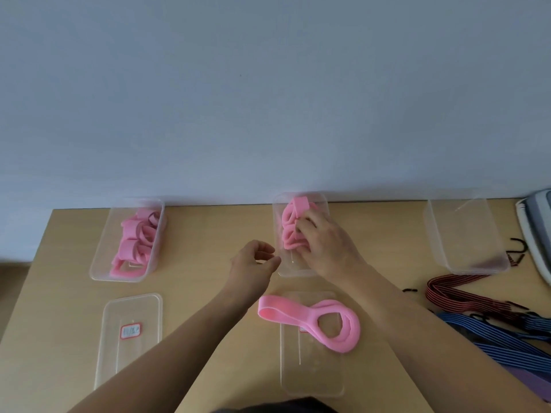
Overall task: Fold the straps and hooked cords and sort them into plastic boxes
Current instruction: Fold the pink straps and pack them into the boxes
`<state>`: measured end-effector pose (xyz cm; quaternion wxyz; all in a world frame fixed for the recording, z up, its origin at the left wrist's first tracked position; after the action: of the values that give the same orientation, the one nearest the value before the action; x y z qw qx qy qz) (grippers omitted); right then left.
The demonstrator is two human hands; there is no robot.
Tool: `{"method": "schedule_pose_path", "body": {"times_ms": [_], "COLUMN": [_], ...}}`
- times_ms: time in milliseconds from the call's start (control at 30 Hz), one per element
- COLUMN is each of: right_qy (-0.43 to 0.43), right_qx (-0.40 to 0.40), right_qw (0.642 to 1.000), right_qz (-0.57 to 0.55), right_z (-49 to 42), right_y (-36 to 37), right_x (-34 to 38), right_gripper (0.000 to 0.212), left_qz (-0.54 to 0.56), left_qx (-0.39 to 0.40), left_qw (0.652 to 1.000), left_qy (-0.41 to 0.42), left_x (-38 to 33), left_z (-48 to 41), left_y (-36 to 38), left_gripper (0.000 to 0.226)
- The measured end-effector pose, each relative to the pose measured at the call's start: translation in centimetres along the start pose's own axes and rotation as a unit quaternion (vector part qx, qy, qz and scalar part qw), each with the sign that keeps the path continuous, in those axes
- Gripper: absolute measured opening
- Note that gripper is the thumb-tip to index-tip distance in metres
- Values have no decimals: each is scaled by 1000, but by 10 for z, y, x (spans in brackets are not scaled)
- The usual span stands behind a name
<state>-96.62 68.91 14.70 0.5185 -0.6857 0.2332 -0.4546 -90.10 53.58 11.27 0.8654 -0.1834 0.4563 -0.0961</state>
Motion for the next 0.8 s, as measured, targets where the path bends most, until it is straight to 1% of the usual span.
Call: {"method": "schedule_pose_path", "body": {"times_ms": [67, 133, 233, 300, 333, 367, 400, 467, 500, 533, 633, 667, 733, 800], "right_qy": [20, 51, 113, 185, 233, 283, 328, 380, 386, 387, 402, 404, 383, 323], "right_qx": [2, -12, -77, -119, -117, -95, -52, 47, 74, 83, 69, 56, 6, -49], "right_qw": [1000, 999, 990, 975, 965, 954, 943, 923, 917, 914, 909, 910, 923, 943], "right_qz": [15, 4, -18, -28, -27, -18, -2, 47, 73, 92, 88, 72, 15, -60], "right_z": [5, 16, 49, 79, 96, 113, 128, 155, 165, 171, 177, 176, 172, 165], "right_y": [-2, -7, -16, -19, -16, -10, -1, 18, 24, 26, 19, 14, 0, -20], "right_x": [-3, -5, -8, -14, -19, -24, -28, -29, -27, -24, -13, -10, 3, 25], "right_gripper": [36, 38, 41, 33, 31, 33, 37, 43, 42, 39, 25, 20, 15, 12], "left_qz": [-4, -13, -61, -105, -125, -141, -157, -190, -203, -213, -234, -238, -245, -271], "left_qx": [-8, -15, -23, -28, -28, -26, -22, -11, -7, -4, 8, 16, 30, 40], "left_qw": [1000, 999, 995, 988, 984, 980, 976, 967, 963, 958, 947, 943, 933, 913], "left_qy": [9, 25, 71, 108, 123, 137, 151, 171, 180, 190, 220, 230, 260, 303], "left_x": [2, 6, 13, 19, 22, 25, 28, 32, 33, 32, 29, 26, 22, 15], "left_z": [4, 11, 24, 34, 40, 45, 49, 59, 63, 67, 78, 82, 90, 98], "left_y": [-2, -6, -10, -12, -11, -10, -9, -6, -4, -3, -2, -3, -6, -8], "left_gripper": [11, 14, 15, 18, 20, 22, 23, 26, 27, 28, 31, 31, 34, 39]}}
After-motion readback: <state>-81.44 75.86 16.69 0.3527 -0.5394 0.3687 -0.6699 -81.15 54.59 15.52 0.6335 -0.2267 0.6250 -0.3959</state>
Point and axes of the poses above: each hand's wrist, its own z-axis away from the middle knuckle, its own y-axis out of the palm, x = y × z, the point moved 7 cm from there along -z, towards the middle knuckle, and after that the axes turned 3 degrees about y, right-handed, at the moved point
